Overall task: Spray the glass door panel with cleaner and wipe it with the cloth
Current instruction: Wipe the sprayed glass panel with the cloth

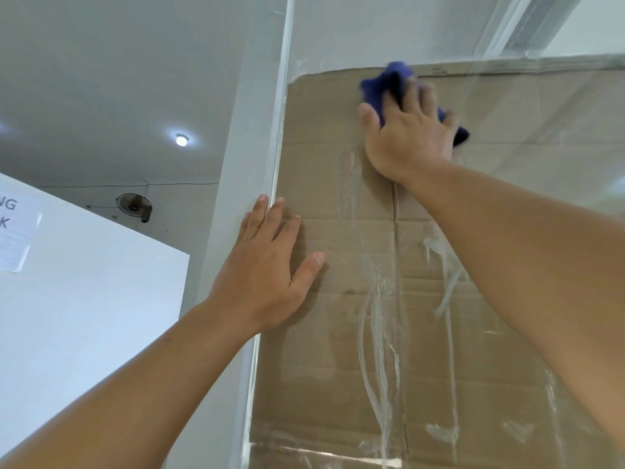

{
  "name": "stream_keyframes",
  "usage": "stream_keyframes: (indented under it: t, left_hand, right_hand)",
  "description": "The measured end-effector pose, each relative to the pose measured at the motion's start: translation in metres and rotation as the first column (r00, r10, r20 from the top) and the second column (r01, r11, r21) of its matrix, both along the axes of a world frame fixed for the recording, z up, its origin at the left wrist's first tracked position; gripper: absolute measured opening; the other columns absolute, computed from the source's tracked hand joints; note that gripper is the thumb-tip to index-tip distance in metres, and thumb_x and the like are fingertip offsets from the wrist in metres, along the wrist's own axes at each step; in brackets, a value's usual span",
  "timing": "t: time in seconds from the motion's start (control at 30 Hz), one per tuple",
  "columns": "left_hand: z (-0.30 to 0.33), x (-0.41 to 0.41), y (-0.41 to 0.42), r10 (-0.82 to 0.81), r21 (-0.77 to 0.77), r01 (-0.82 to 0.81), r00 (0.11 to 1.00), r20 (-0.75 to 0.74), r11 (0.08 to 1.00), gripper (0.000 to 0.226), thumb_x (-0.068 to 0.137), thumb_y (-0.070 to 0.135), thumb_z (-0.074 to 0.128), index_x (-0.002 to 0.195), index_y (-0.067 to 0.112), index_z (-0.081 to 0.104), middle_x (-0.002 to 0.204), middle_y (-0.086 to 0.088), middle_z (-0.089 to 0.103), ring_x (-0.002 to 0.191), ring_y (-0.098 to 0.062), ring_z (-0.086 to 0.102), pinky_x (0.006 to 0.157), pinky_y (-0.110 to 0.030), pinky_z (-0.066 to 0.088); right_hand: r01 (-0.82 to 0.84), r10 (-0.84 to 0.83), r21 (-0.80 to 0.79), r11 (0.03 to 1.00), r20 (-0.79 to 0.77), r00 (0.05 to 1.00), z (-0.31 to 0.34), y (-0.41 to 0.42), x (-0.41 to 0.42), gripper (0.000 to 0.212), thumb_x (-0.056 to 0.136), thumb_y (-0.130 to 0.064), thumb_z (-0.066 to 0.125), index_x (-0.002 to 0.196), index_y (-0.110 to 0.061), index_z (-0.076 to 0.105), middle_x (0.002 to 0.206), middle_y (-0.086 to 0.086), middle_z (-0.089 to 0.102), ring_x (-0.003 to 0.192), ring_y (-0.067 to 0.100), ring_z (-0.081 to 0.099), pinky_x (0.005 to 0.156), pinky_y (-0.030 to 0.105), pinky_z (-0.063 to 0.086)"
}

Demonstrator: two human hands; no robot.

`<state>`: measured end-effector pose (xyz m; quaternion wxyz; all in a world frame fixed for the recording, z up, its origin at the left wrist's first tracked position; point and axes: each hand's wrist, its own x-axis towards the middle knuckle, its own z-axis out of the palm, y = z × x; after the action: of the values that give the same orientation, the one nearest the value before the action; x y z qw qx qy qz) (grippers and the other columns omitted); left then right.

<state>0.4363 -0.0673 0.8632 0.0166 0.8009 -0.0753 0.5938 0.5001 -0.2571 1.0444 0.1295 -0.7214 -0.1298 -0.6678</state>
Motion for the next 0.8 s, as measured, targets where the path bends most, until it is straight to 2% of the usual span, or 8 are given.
stream_keyframes:
  t: [0.07, 0.23, 0.3, 0.37, 0.47, 0.53, 0.67, 0.8]
  left_hand:
    - [-0.001, 0.0, 0.0, -0.008, 0.002, 0.008, 1.0, 0.004, 1.0, 0.081, 0.091, 0.067, 0.018, 0.155, 0.017, 0.025, 0.166, 0.0, -0.002, 0.149, -0.012, -0.022, 0.115, -0.025, -0.016]
    - [-0.001, 0.001, -0.005, 0.0, 0.003, 0.0, 1.0, -0.003, 1.0, 0.085, 0.089, 0.069, 0.013, 0.154, 0.016, 0.027, 0.166, -0.003, 0.005, 0.151, -0.017, -0.016, 0.12, -0.034, -0.012]
    - [-0.004, 0.001, -0.008, 0.035, 0.018, -0.034, 0.999, -0.026, 0.999, 0.087, 0.088, 0.07, 0.009, 0.156, 0.017, 0.02, 0.166, -0.001, 0.003, 0.151, -0.017, -0.015, 0.121, -0.036, -0.013]
    - [-0.006, 0.002, -0.011, 0.068, 0.031, -0.067, 0.997, -0.039, 0.997, 0.087, 0.087, 0.07, 0.006, 0.158, 0.019, 0.014, 0.166, 0.001, 0.001, 0.152, -0.015, -0.013, 0.119, -0.036, -0.017]
    - [-0.007, 0.004, -0.014, 0.107, 0.025, -0.106, 0.994, -0.038, 0.994, 0.087, 0.088, 0.07, 0.004, 0.158, 0.019, 0.011, 0.166, 0.001, -0.001, 0.152, -0.015, -0.009, 0.117, -0.036, -0.02]
    - [-0.007, 0.005, -0.019, 0.126, 0.008, -0.126, 0.991, -0.038, 0.992, 0.087, 0.088, 0.069, 0.003, 0.158, 0.018, 0.012, 0.166, -0.001, 0.001, 0.153, -0.016, -0.007, 0.118, -0.038, -0.019]
    - [-0.008, 0.005, -0.034, 0.143, -0.078, -0.143, 0.99, 0.005, 0.987, 0.084, 0.089, 0.064, 0.007, 0.156, 0.015, 0.022, 0.165, -0.005, 0.012, 0.153, -0.021, 0.001, 0.122, -0.04, -0.012]
    - [-0.01, 0.006, -0.045, 0.065, -0.155, -0.066, 0.998, -0.015, 0.986, 0.082, 0.093, 0.064, 0.011, 0.157, 0.013, 0.017, 0.166, -0.004, 0.006, 0.153, -0.018, -0.002, 0.124, -0.036, -0.002]
  right_hand:
    - [-0.052, 0.072, 0.158, 0.986, -0.122, 0.99, -0.005, 0.012, -0.009, 0.079, 0.099, -0.069, 0.007, 0.162, -0.023, 0.015, 0.171, 0.007, -0.001, 0.157, 0.029, -0.008, 0.12, 0.063, 0.002]
    - [0.074, -0.047, -0.476, 0.876, 0.069, 0.997, -0.031, 0.014, -0.015, 0.068, 0.102, -0.066, 0.007, 0.16, -0.034, 0.022, 0.171, -0.004, 0.004, 0.157, 0.018, -0.004, 0.121, 0.058, 0.007]
    - [0.105, -0.087, -0.36, 0.927, 0.066, 0.994, -0.035, 0.001, -0.007, 0.068, 0.102, -0.065, 0.01, 0.161, -0.032, 0.02, 0.171, -0.001, 0.003, 0.157, 0.018, -0.004, 0.121, 0.058, 0.005]
    - [0.065, -0.066, -0.016, 0.998, -0.051, 0.997, -0.036, -0.014, -0.002, 0.074, 0.101, -0.066, 0.011, 0.162, -0.026, 0.011, 0.171, 0.006, -0.002, 0.157, 0.024, -0.007, 0.121, 0.06, 0.0]
    - [-0.023, 0.122, 0.427, 0.904, -0.205, 0.971, -0.032, -0.027, -0.007, 0.082, 0.1, -0.068, 0.01, 0.163, -0.016, 0.004, 0.17, 0.014, -0.009, 0.156, 0.031, -0.013, 0.12, 0.065, -0.002]
    - [-0.043, 0.109, 0.307, 0.951, -0.203, 0.973, -0.036, -0.026, -0.013, 0.081, 0.099, -0.069, 0.01, 0.163, -0.02, 0.009, 0.17, 0.01, -0.009, 0.156, 0.031, -0.014, 0.12, 0.065, -0.004]
    - [0.102, -0.099, -0.295, 0.95, 0.024, 0.995, -0.061, -0.04, -0.004, 0.072, 0.101, -0.067, 0.013, 0.162, -0.028, 0.015, 0.172, 0.001, -0.002, 0.157, 0.021, -0.007, 0.122, 0.058, 0.0]
    - [0.122, -0.122, -0.004, 0.993, -0.049, 0.991, -0.064, -0.084, 0.007, 0.072, 0.102, -0.065, 0.011, 0.162, -0.026, 0.012, 0.171, 0.007, -0.001, 0.157, 0.023, -0.005, 0.122, 0.06, -0.004]
